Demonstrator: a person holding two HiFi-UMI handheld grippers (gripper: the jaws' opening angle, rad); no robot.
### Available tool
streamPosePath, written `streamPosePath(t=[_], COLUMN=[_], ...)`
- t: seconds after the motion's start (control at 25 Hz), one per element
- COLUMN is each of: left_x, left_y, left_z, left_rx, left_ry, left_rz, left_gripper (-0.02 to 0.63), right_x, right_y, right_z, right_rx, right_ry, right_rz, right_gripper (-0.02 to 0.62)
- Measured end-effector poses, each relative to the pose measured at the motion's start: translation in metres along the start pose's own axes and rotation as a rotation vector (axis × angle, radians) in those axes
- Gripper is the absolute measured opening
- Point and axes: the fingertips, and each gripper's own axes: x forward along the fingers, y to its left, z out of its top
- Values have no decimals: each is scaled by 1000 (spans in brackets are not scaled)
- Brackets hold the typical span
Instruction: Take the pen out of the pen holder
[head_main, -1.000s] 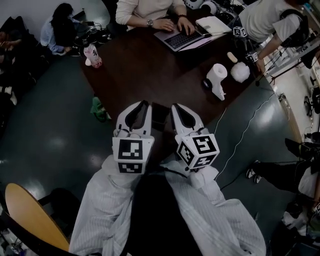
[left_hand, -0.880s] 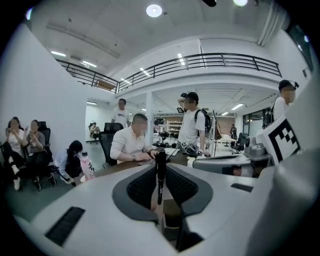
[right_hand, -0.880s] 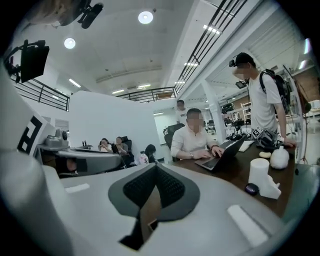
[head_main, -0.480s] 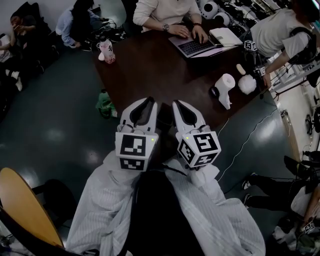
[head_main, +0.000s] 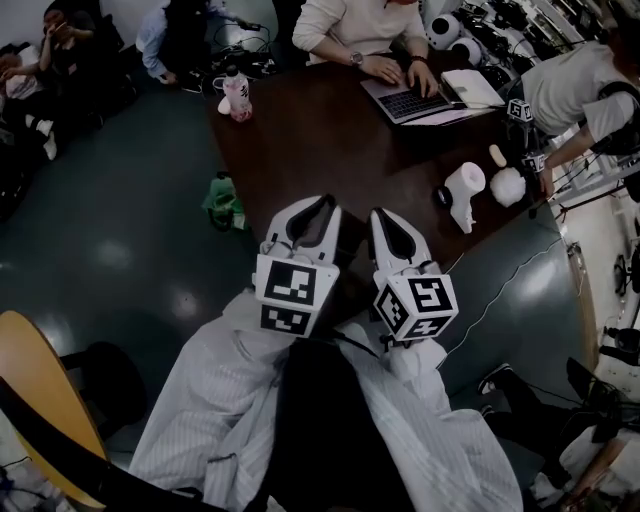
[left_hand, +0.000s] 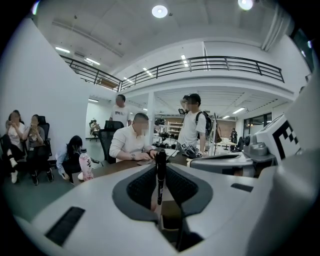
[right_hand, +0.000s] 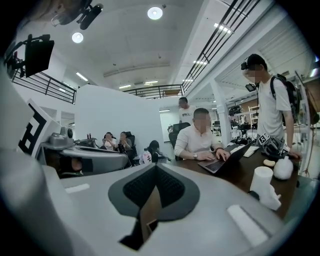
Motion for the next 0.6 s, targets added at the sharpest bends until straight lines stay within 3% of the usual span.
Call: streamPosePath(t=[0.6], left_x=[1], left_y=[-9], left_z=[-5], left_rx=[-12], left_ry=[27], left_rz=[-17], left_gripper=[63], right_x=[-6], right_y=[-1], right_z=[-1], right_rx=[11], right_ry=[11], right_rz=[3], right_gripper=[0])
